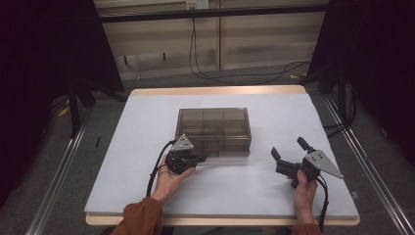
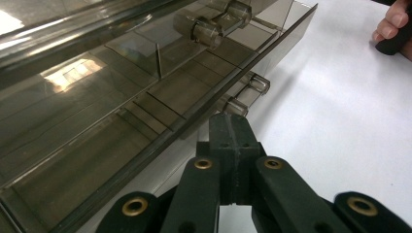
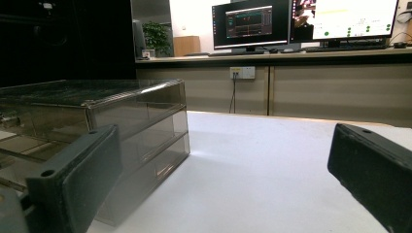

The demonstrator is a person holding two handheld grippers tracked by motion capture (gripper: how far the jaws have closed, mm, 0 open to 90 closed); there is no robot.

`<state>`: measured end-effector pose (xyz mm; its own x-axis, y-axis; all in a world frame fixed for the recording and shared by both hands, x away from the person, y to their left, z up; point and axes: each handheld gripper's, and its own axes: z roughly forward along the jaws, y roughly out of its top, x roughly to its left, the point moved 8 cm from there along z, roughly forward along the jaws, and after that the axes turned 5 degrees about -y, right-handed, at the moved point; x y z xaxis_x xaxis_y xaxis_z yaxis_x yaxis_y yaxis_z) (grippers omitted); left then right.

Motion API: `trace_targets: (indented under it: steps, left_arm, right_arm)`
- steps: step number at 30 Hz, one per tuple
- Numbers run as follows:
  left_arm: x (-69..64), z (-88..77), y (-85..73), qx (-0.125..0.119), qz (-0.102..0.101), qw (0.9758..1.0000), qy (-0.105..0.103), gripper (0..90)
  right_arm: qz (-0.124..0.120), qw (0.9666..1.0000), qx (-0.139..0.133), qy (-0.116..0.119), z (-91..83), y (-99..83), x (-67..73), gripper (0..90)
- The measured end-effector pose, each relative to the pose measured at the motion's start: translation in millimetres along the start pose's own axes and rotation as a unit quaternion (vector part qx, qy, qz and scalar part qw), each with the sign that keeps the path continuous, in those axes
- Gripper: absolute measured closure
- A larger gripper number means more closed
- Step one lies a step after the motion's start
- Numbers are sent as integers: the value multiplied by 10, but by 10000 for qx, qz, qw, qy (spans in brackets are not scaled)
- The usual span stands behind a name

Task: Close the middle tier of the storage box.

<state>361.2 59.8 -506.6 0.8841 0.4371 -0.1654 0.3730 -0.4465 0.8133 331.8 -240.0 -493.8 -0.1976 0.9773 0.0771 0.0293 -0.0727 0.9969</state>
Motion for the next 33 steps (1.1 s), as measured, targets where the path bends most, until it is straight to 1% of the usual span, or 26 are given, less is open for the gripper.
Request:
trace_targets:
  steps: [6, 8, 9, 10, 11, 14, 18, 20, 21, 22, 23, 25, 27, 30, 31, 33]
  left_arm:
    - [26, 15, 11, -33, 33, 9999, 102, 900]
    - [33, 20, 12, -52, 0, 9999, 91, 900]
    - [37, 17, 8, -25, 15, 10000, 92, 900]
    - [32, 22, 13, -62, 8, 9999, 89, 900]
    - [37, 12, 11, -7, 29, 9999, 121, 900]
    - [36, 19, 18, -67, 12, 9999, 88, 900]
    - [55, 31, 21, -60, 7, 9999, 112, 900]
    - [64, 38, 16, -33, -14, 9999, 106, 900]
    - [70, 40, 17, -21, 8, 9999, 118, 900]
    - [69, 49, 24, -45, 8, 9999, 131, 900]
    - [77, 44, 25, 15, 38, 9999, 168, 900]
    - [86, 50, 37, -37, 7, 9999, 149, 900]
    - [95, 52, 40, -12, 0, 9999, 164, 900]
    - [95, 54, 50, -61, -11, 9999, 142, 900]
    - [97, 52, 51, -48, -4, 9998, 177, 900]
    - [103, 52, 56, -45, 4, 9998, 177, 900]
  right_arm:
    - [2, 10000, -2, 0, 0, 0, 0, 0]
    - [4, 10000, -10, 9, 0, 1, 2, 0]
    - [8, 10000, -12, 6, 1, 2, 3, 0]
    - [8, 10000, -12, 6, 1, 2, 3, 0]
    - [14, 10000, -9, -4, 0, 2, 1, 0]
    - [14, 10000, -9, -7, 0, 2, 1, 0]
    - [-3, 10000, -3, -1, 0, 1, 1, 0]
    - [-6, 10000, -4, 4, 0, 0, 1, 0]
    - [-6, 10000, -2, -1, 0, 0, 1, 0]
    - [-3, 10000, -2, -2, 0, 0, 0, 0]
    - [6, 10000, -8, -4, 0, 2, 0, 0]
    - [-4, 10000, -1, 1, 0, 0, 1, 0]
    - [-1, 10000, -1, 0, 0, 0, 1, 0]
    - [-6, 10000, -1, 1, 0, 0, 1, 0]
    - [-6, 10000, -1, 1, 0, 0, 1, 0]
    - [-1, 10000, 1, 0, 0, 0, 0, 0]
